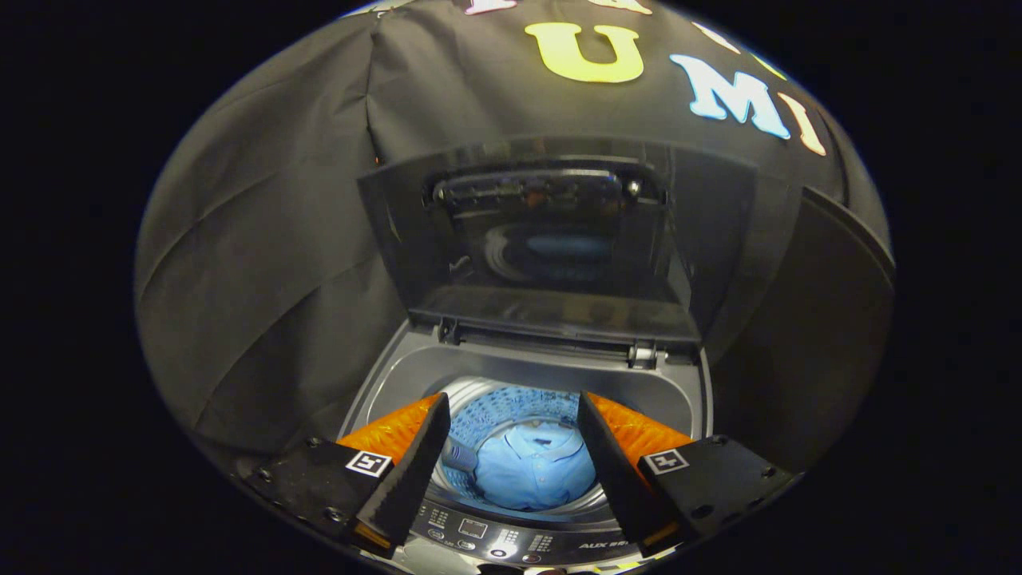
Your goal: Put the clothes into the washing machine and then close the washing machine lid.
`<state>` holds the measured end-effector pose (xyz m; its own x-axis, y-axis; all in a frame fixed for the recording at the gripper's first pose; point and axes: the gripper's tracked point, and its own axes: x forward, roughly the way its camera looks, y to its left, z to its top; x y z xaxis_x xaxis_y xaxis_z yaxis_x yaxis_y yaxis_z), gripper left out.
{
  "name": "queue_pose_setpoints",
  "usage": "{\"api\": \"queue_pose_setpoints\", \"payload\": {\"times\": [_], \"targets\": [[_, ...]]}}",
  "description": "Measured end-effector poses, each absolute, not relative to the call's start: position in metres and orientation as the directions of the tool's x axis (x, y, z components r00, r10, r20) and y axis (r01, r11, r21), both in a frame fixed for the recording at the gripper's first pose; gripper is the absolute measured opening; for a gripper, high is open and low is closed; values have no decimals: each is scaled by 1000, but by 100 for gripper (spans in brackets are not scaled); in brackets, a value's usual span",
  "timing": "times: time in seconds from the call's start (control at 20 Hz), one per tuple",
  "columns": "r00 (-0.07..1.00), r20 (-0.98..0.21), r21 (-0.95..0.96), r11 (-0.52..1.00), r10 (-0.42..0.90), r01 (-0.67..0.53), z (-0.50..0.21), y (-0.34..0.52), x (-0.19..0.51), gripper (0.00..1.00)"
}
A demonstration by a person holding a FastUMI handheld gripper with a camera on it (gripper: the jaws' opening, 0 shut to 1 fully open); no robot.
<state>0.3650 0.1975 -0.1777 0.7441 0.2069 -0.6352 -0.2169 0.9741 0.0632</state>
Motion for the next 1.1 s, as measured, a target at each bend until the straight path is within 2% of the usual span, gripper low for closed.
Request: {"api": "queue_pose_setpoints", "payload": {"times": [0.3,0.55,1.1], "targets": [[858,-479,39,981,183,-188,-115,196,380,99],[908,-380,36,983,179,-179,-79,202,396,98],[948,-300,12,994,108,-110,-36,201,456,98]]}}
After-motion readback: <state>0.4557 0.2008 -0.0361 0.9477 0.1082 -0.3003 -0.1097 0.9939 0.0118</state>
